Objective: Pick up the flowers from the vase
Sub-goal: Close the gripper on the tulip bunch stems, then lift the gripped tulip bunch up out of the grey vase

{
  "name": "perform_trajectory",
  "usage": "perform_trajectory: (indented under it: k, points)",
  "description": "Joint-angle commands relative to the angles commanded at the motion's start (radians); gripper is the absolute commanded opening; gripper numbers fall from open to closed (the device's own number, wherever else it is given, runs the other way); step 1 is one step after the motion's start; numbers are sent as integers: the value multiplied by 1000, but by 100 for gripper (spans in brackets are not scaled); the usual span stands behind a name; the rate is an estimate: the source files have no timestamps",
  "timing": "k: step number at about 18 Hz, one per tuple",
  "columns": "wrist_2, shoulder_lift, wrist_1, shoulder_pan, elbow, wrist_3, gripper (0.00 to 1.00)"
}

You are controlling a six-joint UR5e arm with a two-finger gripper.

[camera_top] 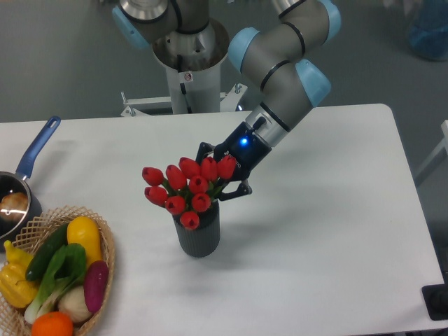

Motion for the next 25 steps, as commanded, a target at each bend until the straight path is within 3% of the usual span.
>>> perform_trajectory:
  k: [6,12,25]
  points:
    - [-6,8,0,0,5,-2,32]
    - [6,52,-17,25,23,-14,32]
    - [-3,98,-25,41,28,-114,32]
